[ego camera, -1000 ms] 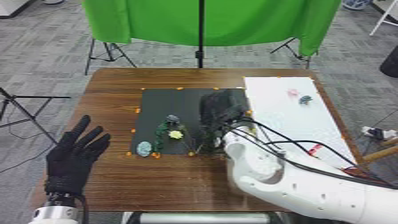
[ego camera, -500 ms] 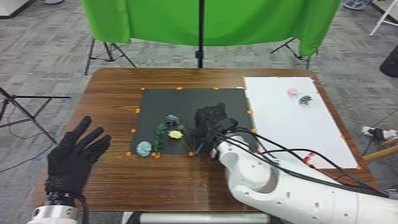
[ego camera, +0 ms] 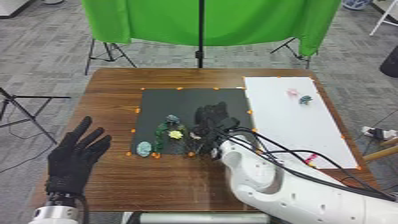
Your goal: Arrange flowers
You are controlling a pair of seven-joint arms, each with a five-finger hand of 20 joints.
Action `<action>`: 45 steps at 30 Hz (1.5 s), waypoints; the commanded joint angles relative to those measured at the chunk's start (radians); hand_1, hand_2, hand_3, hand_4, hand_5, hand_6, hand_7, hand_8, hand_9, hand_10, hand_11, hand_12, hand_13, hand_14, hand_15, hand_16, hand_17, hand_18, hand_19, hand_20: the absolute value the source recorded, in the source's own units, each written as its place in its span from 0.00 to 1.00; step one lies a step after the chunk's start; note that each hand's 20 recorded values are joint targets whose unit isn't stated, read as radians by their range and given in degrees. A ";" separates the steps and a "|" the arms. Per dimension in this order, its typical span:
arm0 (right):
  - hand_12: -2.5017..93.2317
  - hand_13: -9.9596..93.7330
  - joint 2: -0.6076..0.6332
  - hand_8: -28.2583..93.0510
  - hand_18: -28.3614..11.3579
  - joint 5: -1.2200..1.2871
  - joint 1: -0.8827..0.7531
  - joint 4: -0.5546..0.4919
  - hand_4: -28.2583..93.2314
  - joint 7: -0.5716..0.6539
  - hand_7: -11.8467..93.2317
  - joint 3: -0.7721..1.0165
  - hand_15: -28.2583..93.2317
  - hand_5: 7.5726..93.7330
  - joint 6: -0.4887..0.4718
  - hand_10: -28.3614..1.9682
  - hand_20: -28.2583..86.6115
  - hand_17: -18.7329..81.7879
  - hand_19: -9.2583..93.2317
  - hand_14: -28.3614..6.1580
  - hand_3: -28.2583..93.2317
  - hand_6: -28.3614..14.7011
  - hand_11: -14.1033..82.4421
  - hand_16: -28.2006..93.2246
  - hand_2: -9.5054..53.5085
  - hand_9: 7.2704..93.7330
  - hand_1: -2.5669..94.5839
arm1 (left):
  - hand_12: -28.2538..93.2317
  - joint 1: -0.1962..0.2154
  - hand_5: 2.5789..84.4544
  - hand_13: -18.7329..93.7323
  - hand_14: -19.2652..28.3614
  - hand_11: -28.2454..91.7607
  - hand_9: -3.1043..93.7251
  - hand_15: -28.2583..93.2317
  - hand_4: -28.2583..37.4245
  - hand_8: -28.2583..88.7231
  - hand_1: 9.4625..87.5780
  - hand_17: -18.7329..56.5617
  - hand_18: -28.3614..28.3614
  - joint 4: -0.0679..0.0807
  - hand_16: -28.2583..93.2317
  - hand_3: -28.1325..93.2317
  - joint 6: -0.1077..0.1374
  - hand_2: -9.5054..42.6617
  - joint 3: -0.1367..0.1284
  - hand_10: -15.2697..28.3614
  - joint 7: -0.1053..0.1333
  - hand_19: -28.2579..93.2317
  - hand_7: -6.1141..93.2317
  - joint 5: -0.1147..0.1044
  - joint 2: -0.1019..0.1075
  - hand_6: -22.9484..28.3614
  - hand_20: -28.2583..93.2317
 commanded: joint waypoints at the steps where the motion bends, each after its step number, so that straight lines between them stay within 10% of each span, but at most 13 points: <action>1: 0.22 0.71 0.131 0.13 0.13 0.049 0.030 -0.025 0.00 0.049 0.25 0.120 0.85 0.74 0.066 0.59 0.69 0.37 0.87 0.57 0.88 0.72 0.55 0.38 0.00 0.83 0.39 | 0.31 0.017 0.35 0.35 0.97 0.39 0.33 0.57 0.00 0.15 0.11 0.13 1.00 -0.002 0.17 0.86 0.012 0.32 0.003 0.76 0.018 0.70 0.18 -0.006 -0.002 0.55 0.29; 13: 0.18 0.62 0.292 0.12 0.12 0.080 0.201 0.227 0.00 0.226 0.26 0.076 0.81 0.62 0.061 0.48 0.66 0.35 0.84 0.45 0.89 0.68 0.43 0.34 0.00 0.66 0.38 | 0.31 0.015 0.34 0.35 0.97 0.38 0.33 0.57 0.00 0.15 0.11 0.13 1.00 -0.002 0.17 0.86 0.016 0.31 0.009 0.76 0.024 0.70 0.18 -0.010 0.004 0.55 0.29; 29: 0.17 0.56 0.211 0.12 0.14 0.168 0.141 0.405 0.00 0.204 0.27 0.172 0.79 0.55 -0.261 0.46 0.64 0.31 0.81 0.43 0.90 0.71 0.38 0.31 0.00 0.57 0.36 | 0.31 0.021 0.34 0.35 0.97 0.38 0.33 0.57 0.00 0.15 0.11 0.13 1.00 -0.002 0.17 0.86 0.034 0.32 0.021 0.76 0.063 0.70 0.18 -0.034 0.027 0.54 0.29; 39: 0.17 0.60 0.151 0.11 0.12 0.136 0.132 0.465 0.00 0.152 0.27 0.192 0.78 0.54 -0.392 0.48 0.64 0.32 0.81 0.47 0.90 0.74 0.37 0.31 0.00 0.60 0.37 | 0.31 0.009 0.34 0.35 0.97 0.38 0.33 0.57 0.00 0.15 0.11 0.13 1.00 0.001 0.17 0.86 0.036 0.31 0.027 0.76 0.062 0.70 0.18 -0.037 0.034 0.54 0.29; 45: 0.22 0.74 0.125 0.15 0.13 0.214 0.063 0.472 0.00 0.228 0.27 0.254 0.70 0.70 -0.396 0.63 0.65 0.39 0.84 0.65 0.86 0.78 0.33 0.40 0.00 0.80 0.49 | 0.31 0.007 0.34 0.35 0.97 0.39 0.33 0.57 0.00 0.15 0.11 0.13 1.00 0.001 0.17 0.86 0.032 0.32 0.026 0.76 0.050 0.70 0.18 -0.036 0.034 0.55 0.29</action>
